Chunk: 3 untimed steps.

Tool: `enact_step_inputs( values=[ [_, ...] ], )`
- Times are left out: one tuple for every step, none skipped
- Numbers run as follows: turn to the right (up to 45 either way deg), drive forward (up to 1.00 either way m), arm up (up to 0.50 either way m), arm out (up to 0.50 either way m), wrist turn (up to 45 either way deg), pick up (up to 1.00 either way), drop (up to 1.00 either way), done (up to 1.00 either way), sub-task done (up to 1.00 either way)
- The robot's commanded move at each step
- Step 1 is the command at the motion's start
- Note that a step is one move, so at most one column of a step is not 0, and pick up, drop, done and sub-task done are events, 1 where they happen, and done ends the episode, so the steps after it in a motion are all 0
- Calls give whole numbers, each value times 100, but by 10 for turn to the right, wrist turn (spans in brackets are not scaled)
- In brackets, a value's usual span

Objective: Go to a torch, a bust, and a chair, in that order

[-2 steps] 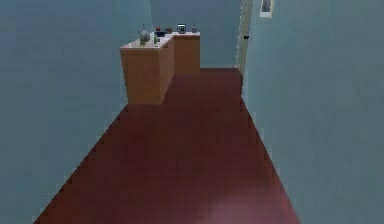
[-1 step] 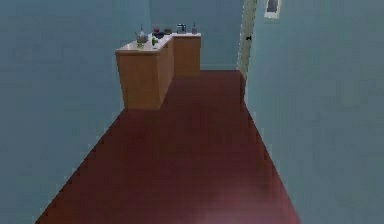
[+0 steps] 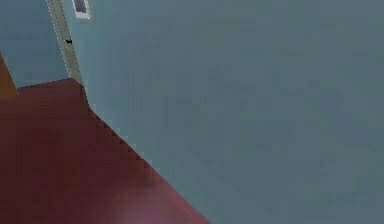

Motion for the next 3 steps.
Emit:
enact_step_inputs(
  values=[
    [0,15,0,0,0,0,0,0,0],
    [-390,0,0,0,0,0,0,0,0],
    [0,100,0,0,0,0,0,0,0]
  ],
)
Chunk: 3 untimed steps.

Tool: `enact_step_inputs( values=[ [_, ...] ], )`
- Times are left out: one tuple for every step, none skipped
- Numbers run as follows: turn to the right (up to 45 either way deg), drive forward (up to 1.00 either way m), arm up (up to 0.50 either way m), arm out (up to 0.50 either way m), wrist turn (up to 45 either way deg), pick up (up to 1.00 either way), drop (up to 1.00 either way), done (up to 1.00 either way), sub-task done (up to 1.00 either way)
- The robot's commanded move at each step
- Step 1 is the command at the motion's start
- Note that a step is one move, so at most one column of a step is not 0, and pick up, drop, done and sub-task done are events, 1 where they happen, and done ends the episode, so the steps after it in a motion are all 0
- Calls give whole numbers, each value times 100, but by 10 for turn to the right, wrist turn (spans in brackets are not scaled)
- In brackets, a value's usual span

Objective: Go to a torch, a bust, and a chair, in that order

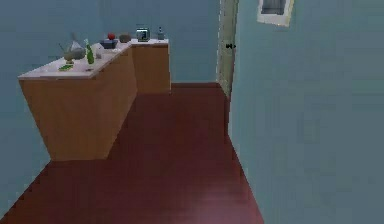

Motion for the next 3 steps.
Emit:
enact_step_inputs(
  values=[
    [-30,0,0,0,0,0,0,0,0],
    [0,100,0,0,0,0,0,0,0],
    [0,85,0,0,0,0,0,0,0]
  ],
)
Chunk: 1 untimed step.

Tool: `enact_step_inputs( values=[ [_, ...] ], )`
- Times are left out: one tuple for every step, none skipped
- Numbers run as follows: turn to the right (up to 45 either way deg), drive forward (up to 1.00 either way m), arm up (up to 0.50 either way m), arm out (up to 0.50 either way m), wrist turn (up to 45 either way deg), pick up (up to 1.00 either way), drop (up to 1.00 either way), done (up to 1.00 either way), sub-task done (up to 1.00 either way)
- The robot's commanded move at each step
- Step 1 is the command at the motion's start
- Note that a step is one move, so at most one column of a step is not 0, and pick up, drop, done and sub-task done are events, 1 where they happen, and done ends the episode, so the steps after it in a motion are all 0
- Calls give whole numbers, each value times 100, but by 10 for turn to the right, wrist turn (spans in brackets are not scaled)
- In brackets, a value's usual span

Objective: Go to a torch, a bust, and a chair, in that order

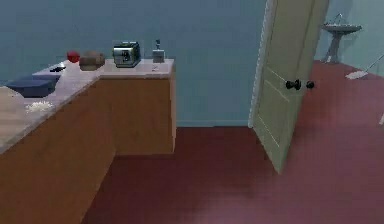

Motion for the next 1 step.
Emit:
enact_step_inputs(
  values=[
    [240,0,0,0,0,0,0,0,0]
  ],
)
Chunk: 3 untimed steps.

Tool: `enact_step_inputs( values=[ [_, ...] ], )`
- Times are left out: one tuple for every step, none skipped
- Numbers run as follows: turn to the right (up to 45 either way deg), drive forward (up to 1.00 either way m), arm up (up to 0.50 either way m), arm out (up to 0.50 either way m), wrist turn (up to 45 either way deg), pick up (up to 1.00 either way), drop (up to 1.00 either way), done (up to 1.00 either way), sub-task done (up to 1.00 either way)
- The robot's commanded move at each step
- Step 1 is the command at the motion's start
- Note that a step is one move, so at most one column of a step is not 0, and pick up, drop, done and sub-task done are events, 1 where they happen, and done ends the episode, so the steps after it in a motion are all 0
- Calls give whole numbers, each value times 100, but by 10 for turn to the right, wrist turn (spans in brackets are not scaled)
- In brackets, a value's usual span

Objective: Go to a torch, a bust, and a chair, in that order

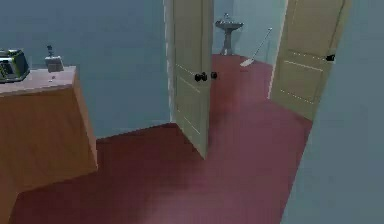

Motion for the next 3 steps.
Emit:
enact_step_inputs(
  values=[
    [0,100,0,0,0,0,0,0,0],
    [330,0,0,0,0,0,0,0,0],
    [0,65,0,0,0,0,0,0,0]
  ],
)
